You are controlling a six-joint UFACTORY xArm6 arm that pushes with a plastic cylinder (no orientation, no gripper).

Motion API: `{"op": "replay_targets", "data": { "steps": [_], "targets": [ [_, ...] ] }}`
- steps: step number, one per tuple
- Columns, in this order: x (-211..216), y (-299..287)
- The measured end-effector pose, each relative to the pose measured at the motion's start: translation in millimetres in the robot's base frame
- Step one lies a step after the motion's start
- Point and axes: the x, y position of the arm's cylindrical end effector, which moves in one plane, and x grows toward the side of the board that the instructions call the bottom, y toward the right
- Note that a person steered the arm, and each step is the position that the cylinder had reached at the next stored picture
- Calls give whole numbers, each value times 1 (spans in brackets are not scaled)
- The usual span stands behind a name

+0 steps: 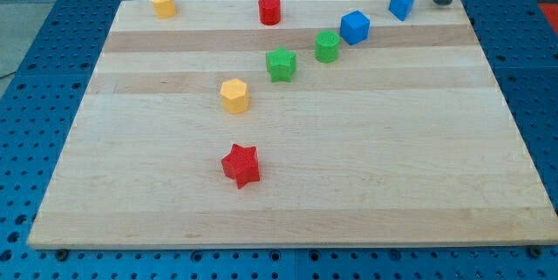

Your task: Place the red star at the top right of the board

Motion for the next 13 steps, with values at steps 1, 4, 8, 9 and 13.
{"op": "replay_targets", "data": {
  "steps": [1, 4, 8, 9, 13],
  "targets": [
    [22, -65],
    [113, -138],
    [257, -266],
    [262, -334],
    [327, -233]
  ]
}}
